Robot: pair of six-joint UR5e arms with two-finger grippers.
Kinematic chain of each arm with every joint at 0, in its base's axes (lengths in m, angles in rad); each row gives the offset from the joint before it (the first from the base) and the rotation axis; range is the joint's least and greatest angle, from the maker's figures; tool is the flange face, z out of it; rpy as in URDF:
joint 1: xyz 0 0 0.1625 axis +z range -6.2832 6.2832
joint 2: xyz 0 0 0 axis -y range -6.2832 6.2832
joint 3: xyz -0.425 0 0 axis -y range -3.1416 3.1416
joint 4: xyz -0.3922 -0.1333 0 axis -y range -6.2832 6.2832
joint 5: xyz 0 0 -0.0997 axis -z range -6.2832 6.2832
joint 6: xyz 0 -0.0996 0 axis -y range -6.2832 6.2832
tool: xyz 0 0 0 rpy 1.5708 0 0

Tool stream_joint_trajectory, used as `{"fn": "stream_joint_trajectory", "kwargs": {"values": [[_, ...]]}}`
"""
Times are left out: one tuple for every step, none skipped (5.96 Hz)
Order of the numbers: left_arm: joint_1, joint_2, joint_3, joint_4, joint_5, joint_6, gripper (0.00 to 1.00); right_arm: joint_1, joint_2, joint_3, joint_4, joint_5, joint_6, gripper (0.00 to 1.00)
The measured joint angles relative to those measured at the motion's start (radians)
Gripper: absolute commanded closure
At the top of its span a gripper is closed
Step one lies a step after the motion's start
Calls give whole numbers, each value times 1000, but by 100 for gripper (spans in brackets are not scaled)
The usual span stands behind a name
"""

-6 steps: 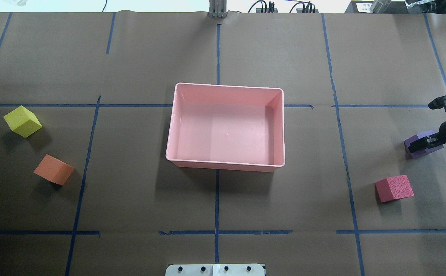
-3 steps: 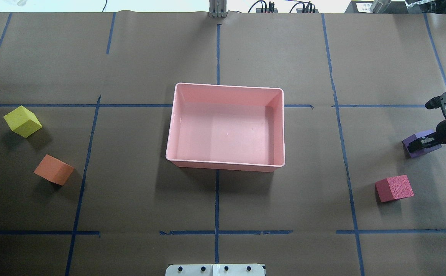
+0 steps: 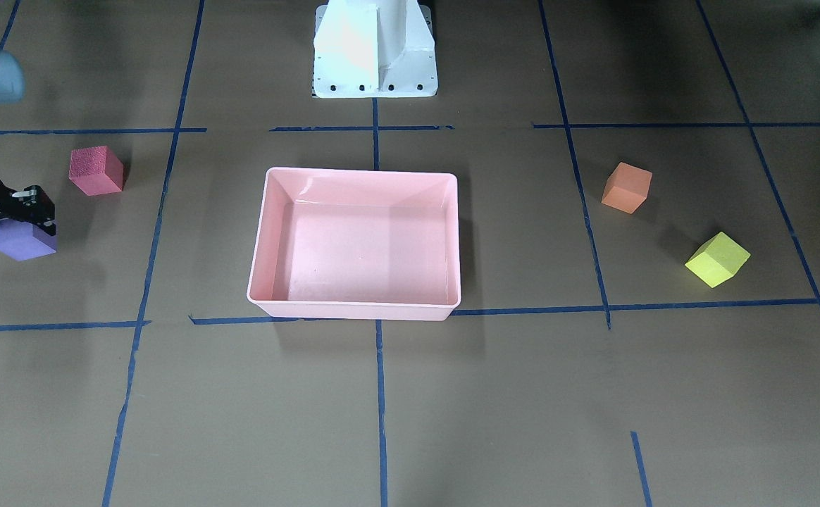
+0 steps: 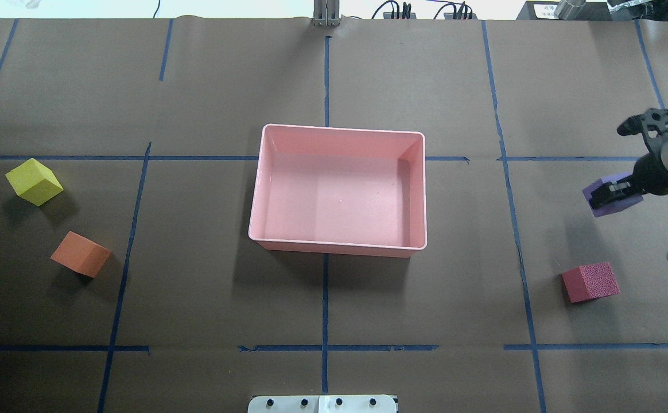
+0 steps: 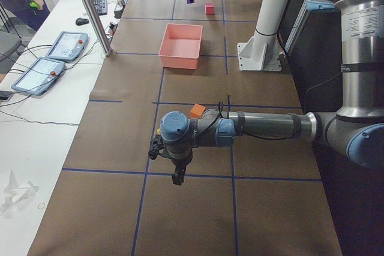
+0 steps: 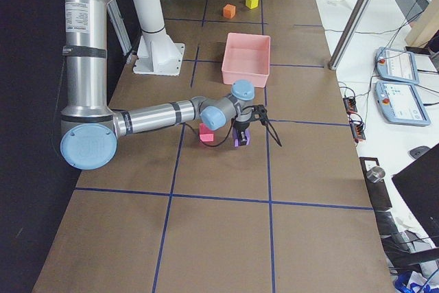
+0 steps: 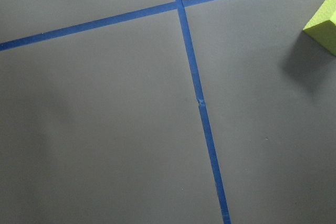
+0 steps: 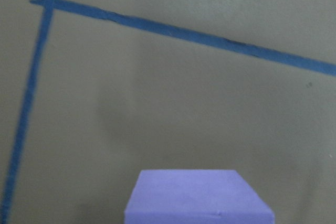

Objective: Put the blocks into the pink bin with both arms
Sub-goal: 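Carry the purple cube with the right gripper into the pink bin and release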

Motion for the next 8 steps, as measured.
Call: {"fn": "stream_joint_trajectory", "kwargs": {"values": [[0, -1, 0, -2, 0, 0, 0, -12, 144, 51, -196, -2, 69, 62], [0, -1, 0, -6, 0, 0, 0, -55, 295, 67, -346, -9, 171, 62], [1, -1, 0, -9, 0, 0, 0, -120, 420, 61, -420, -30, 308, 62], [2, -1, 0, -10, 0, 1, 0, -197, 530, 36, -444, -73, 467, 59], [3, -1, 0, -12, 0, 1, 0, -272, 629, -16, -450, -135, 607, 10], [3, -3, -1, -13, 0, 1, 0, -326, 696, -64, -450, -191, 695, 1], [7, -6, -6, -13, 5, 2, 0, -353, 726, -87, -449, -227, 737, 1], [16, -9, -12, -13, 7, 1, 0, -351, 736, -90, -449, -233, 739, 1]]}}
